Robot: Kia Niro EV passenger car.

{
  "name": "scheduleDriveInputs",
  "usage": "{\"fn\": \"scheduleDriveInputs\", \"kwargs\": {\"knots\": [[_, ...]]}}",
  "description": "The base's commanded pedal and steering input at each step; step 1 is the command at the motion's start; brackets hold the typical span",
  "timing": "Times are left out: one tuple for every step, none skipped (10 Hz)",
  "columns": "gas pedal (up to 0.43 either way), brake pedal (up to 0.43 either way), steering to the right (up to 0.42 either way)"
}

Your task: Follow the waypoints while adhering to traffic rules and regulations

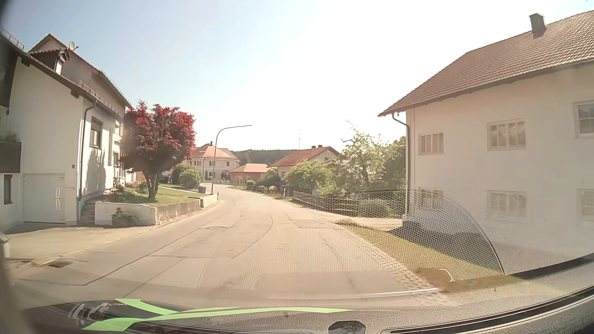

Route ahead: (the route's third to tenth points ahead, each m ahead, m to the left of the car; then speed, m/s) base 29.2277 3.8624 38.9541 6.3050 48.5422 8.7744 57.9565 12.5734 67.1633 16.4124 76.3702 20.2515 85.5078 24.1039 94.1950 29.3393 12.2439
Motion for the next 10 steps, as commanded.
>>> {"fn": "scheduleDriveInputs", "kwargs": {"knots": [[0.157,0.000,-0.042],[0.157,0.000,-0.043],[0.157,0.000,-0.043],[0.157,0.000,-0.043],[0.157,0.000,-0.043],[0.157,0.000,-0.043],[0.157,0.000,-0.043],[0.157,0.000,-0.042],[0.157,0.000,-0.041],[0.157,0.000,-0.039]]}}
